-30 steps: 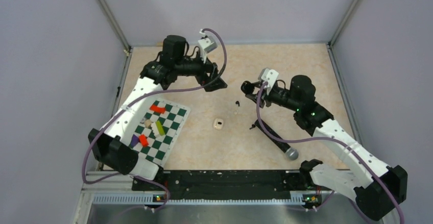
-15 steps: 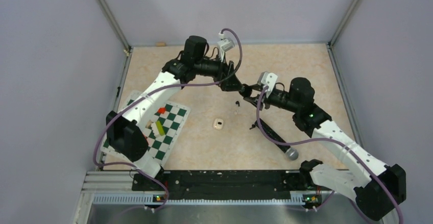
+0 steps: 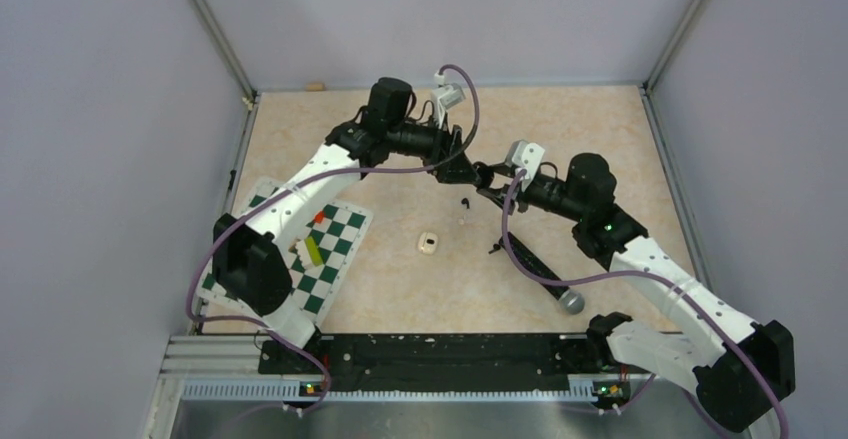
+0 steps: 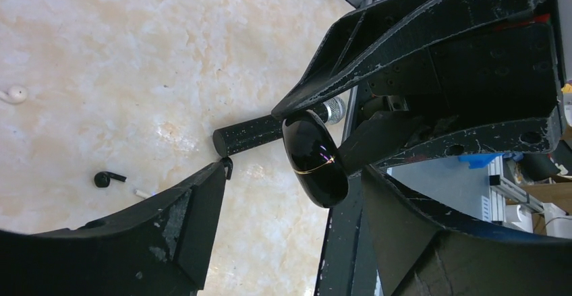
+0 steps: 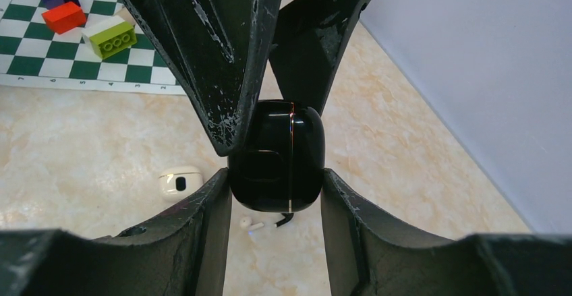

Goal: Insert the wireless bluetooth earbuds into the charging case
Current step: Pick up the charging case at the center of the board.

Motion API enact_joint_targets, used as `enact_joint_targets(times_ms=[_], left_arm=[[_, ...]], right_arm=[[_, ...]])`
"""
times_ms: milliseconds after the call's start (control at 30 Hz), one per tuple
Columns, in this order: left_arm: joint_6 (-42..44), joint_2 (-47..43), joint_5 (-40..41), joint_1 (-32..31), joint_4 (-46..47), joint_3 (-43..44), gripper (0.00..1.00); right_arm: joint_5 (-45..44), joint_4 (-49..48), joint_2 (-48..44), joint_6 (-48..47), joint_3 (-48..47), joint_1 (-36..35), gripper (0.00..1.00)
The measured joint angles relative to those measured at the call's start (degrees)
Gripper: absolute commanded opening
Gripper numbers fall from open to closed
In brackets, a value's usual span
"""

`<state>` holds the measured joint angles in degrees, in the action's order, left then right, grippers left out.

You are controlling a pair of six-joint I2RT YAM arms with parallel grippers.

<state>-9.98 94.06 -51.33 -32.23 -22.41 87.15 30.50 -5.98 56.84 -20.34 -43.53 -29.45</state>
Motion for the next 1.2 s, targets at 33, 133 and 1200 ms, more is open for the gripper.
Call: enact_joint_targets(times_ms=[33,133,1200], left_arm=[[-0.1,0.1,0.0,-0.1,0.0,0.0,0.76],[-0.4,0.3,0.2,-0.2,0.1,0.0,0.73],[-0.9,1.4,0.4,-2.0,0.8,0.0,0.00]], right_arm=[[0.0,0.0,0.0,0.0,0.0,0.0,0.38],[0.0,0.0,0.0,0.0,0.0,0.0,0.38],[-0.9,-1.3,1.1,-0.1,0.5,0.0,0.70]])
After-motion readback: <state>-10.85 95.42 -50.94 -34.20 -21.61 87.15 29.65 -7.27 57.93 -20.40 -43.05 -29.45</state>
